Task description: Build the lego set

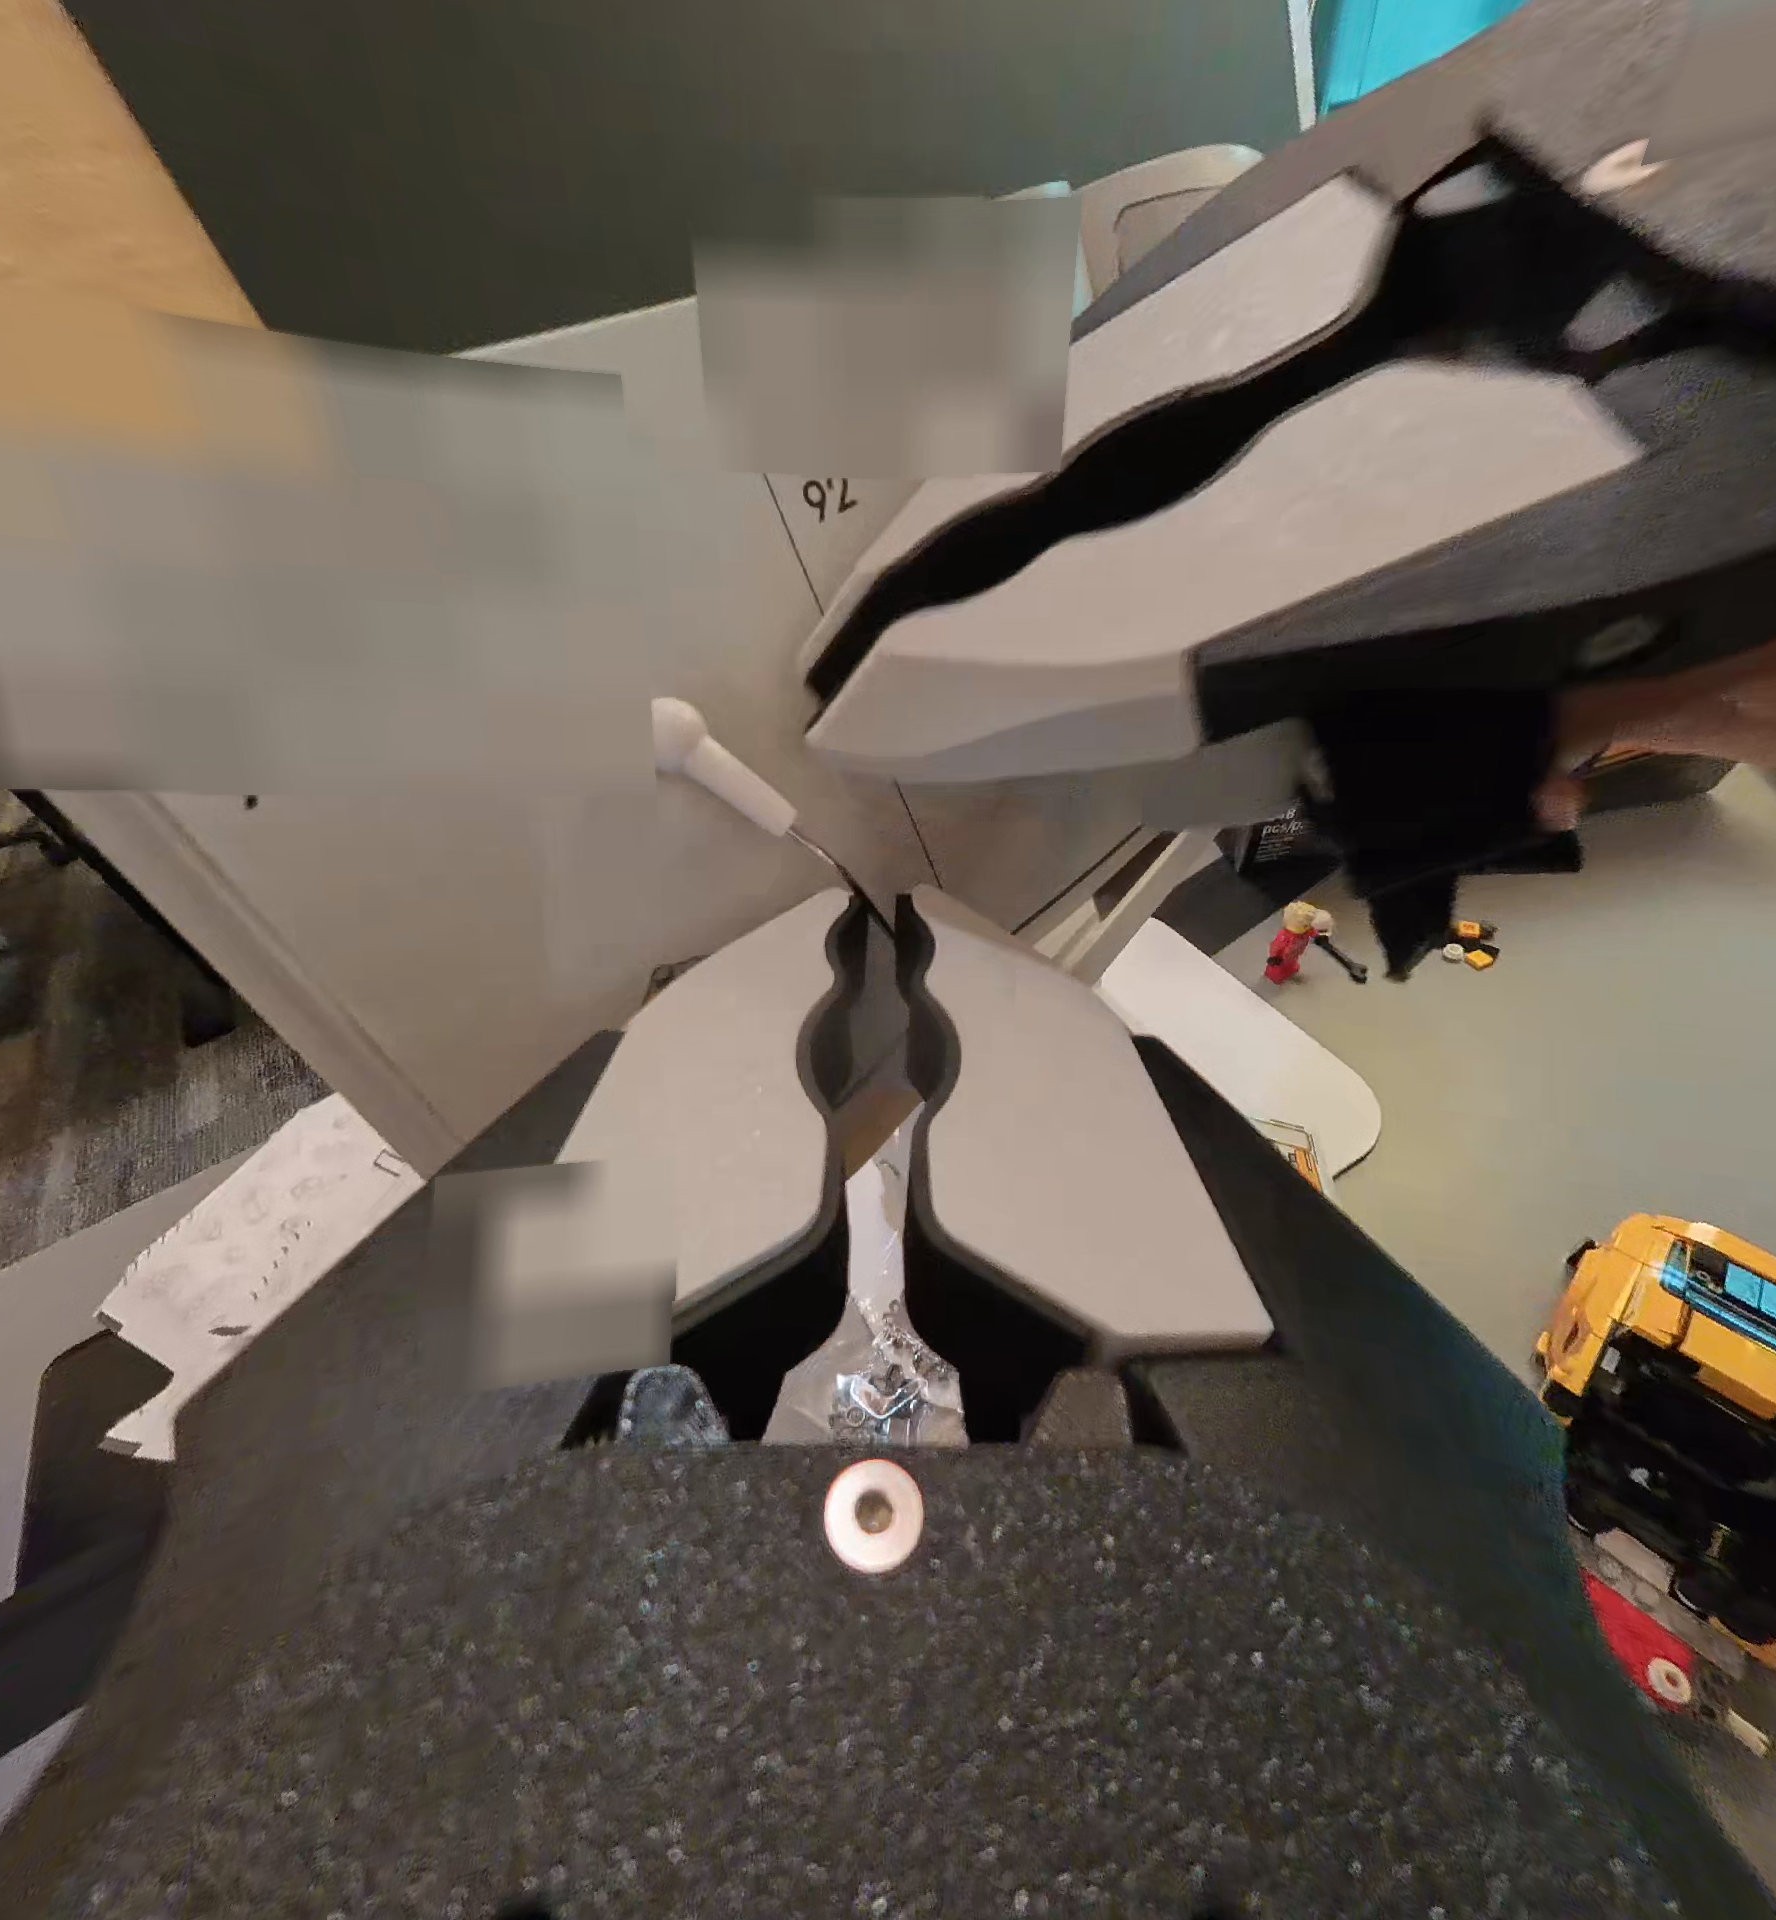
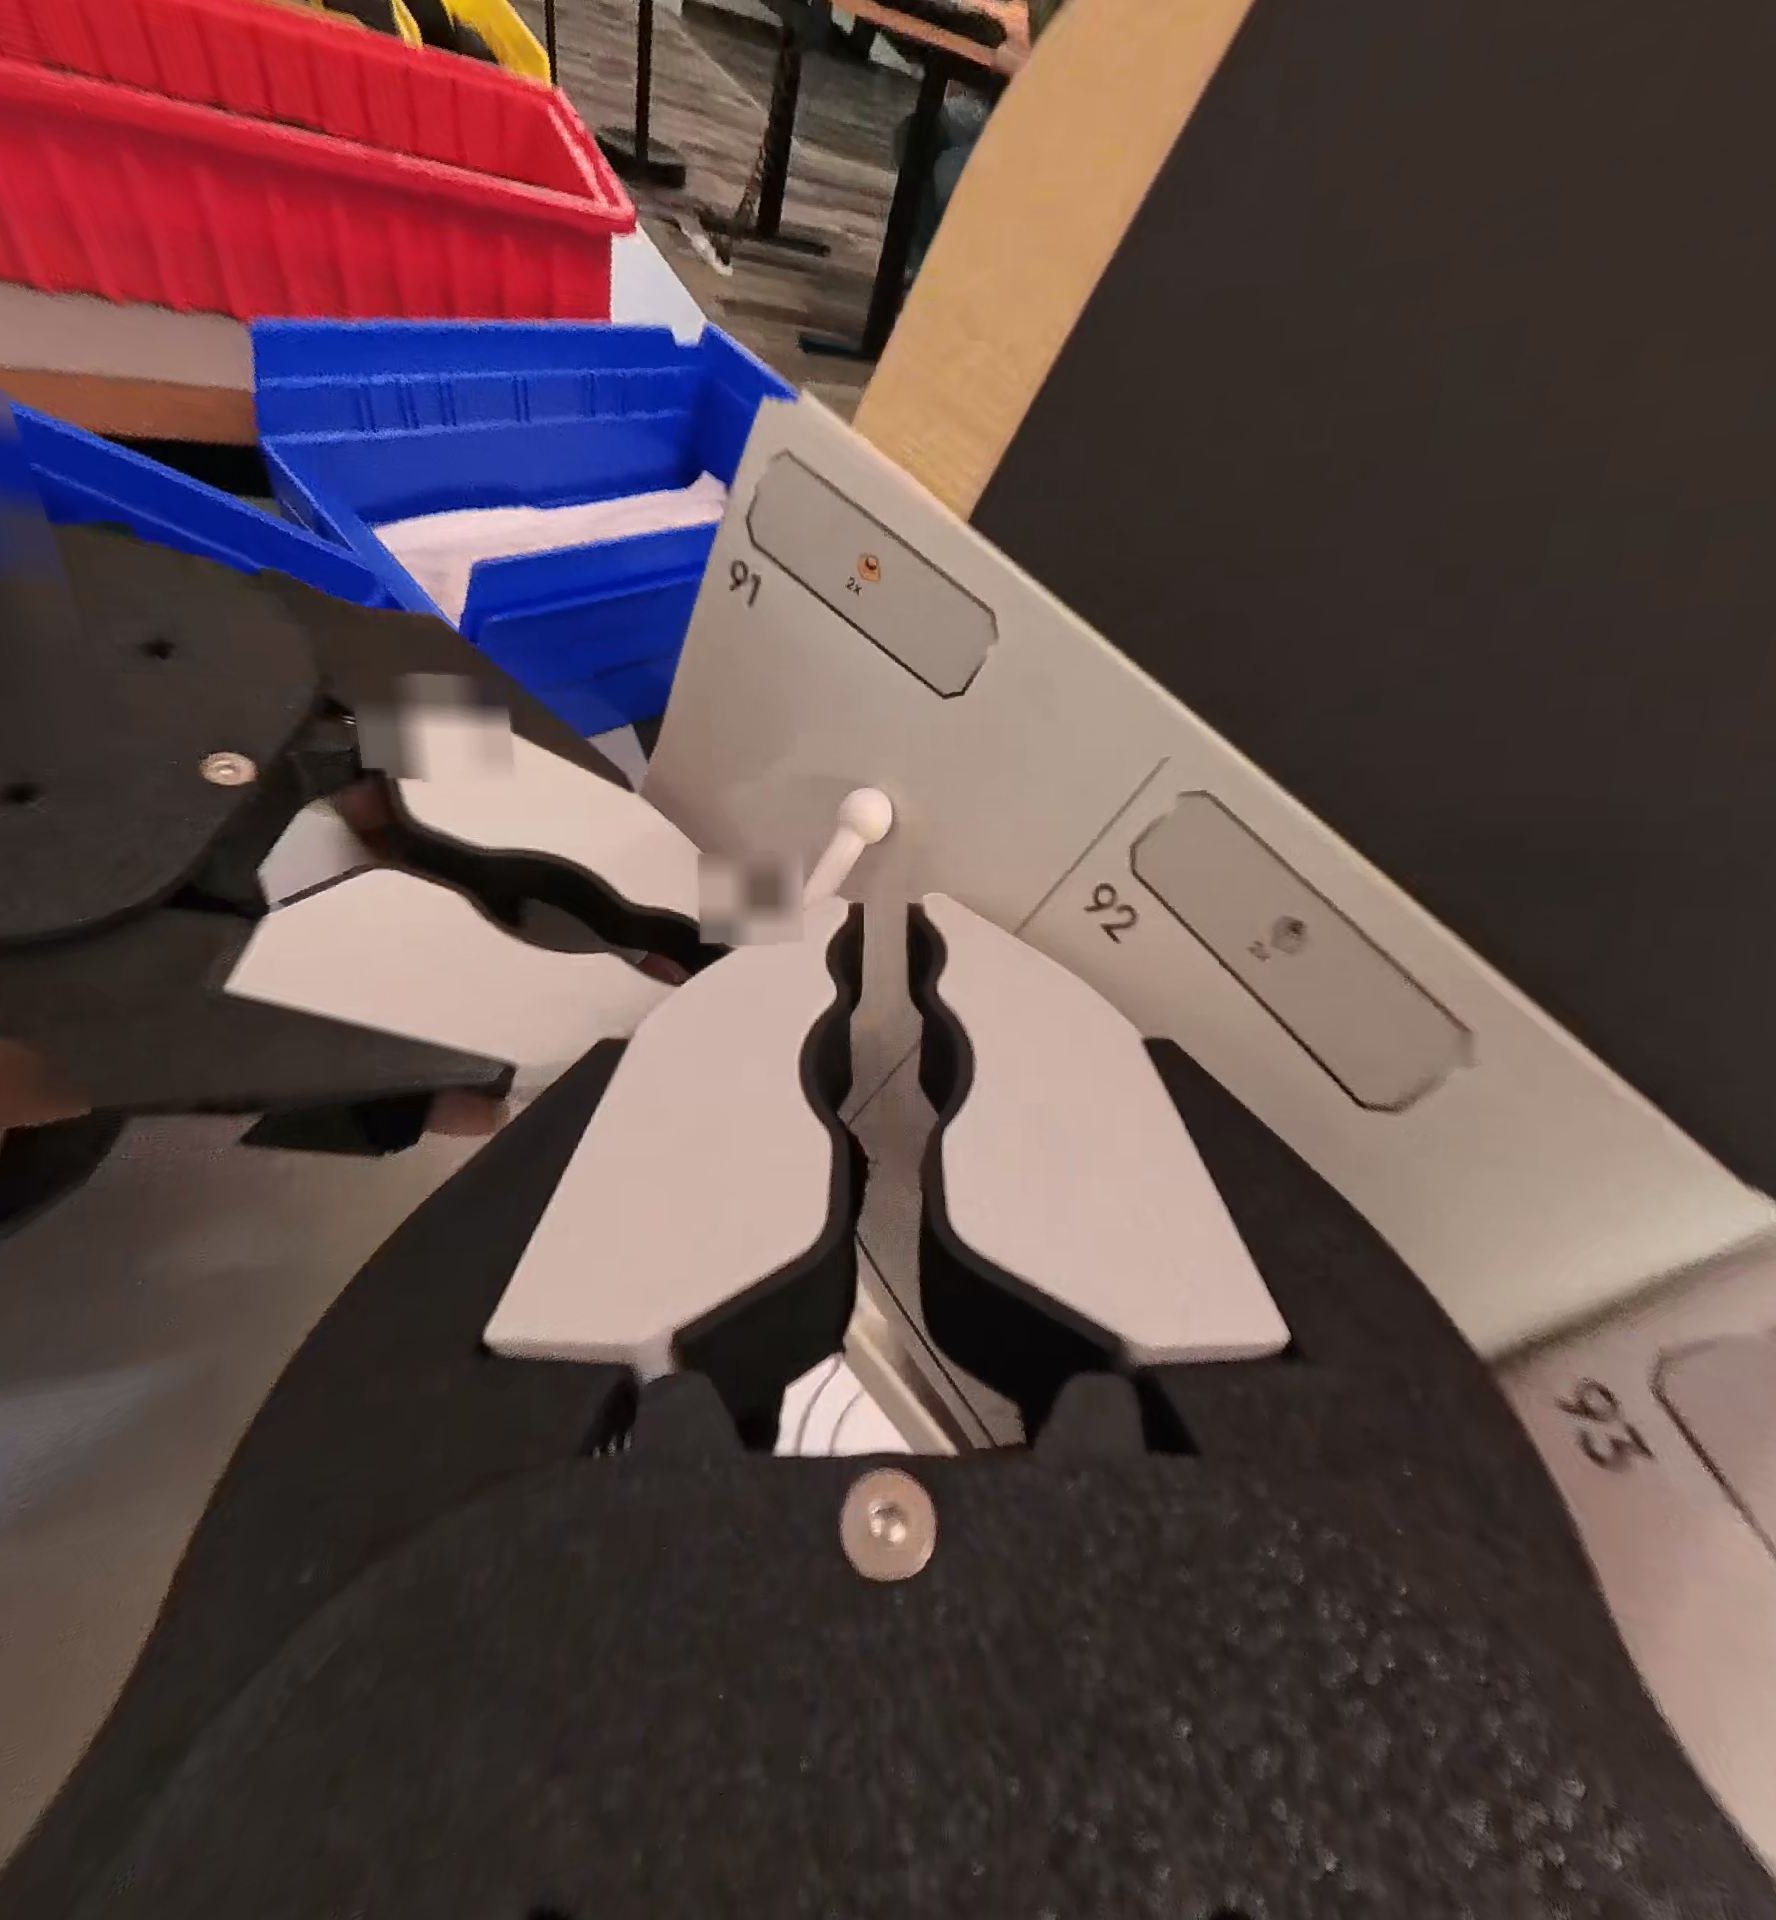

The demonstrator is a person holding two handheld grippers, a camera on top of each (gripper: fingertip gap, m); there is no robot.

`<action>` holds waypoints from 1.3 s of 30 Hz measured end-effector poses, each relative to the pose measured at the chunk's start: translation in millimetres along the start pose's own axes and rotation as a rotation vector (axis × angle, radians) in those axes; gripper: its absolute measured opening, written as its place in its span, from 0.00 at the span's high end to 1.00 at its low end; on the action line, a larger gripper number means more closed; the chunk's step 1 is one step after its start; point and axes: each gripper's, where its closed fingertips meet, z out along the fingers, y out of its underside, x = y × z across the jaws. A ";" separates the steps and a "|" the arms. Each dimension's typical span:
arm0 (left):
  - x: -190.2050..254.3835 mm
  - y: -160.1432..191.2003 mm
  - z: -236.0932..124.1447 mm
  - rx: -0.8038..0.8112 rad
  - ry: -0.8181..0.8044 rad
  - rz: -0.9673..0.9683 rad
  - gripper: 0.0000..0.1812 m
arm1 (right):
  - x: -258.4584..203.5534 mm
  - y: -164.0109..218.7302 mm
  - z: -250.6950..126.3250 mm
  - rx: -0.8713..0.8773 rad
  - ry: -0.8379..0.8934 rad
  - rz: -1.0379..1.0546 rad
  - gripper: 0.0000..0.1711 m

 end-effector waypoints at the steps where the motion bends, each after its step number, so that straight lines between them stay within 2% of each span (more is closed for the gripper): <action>1: -0.4 0.1 0.3 -0.011 -0.010 0.015 0.97 | 2.0 -3.0 -8.1 0.022 0.009 -0.002 0.96; 4: -1.0 0.2 0.5 -0.027 -0.035 0.028 0.97 | 16.7 12.0 -30.5 -0.040 0.130 -0.046 0.96; 8: -0.9 0.3 0.2 -0.027 -0.048 -0.001 0.97 | 30.1 72.6 -45.9 -0.264 0.269 -0.162 0.96; 10: -1.1 0.3 0.2 -0.035 -0.065 0.008 0.97 | 41.4 93.3 -52.7 -0.308 0.324 -0.195 0.99; 16: 2.5 -2.1 1.3 -0.080 -0.102 0.103 0.97 | 85.4 111.6 -83.9 -0.352 0.425 -0.225 1.00; 20: 11.6 -7.3 7.1 -0.124 -0.134 0.301 0.97 | 86.0 114.5 -81.5 -0.292 0.367 -0.233 0.95; 26: 21.6 -9.6 14.5 -0.187 -0.211 0.569 0.98 | 75.0 99.8 -72.5 -0.245 0.373 -0.283 0.96; 31: 27.0 -9.9 15.7 -0.171 -0.229 0.668 0.98 | 63.8 83.9 -61.9 -0.173 0.333 -0.271 0.99; 36: 31.8 -9.8 17.4 -0.152 -0.225 0.755 0.98 | 64.2 81.9 -54.4 -0.188 0.370 -0.323 1.00; 39: 36.6 -7.1 23.1 -0.177 -0.219 0.879 0.99 | 62.9 81.3 -53.0 -0.198 0.375 -0.306 1.00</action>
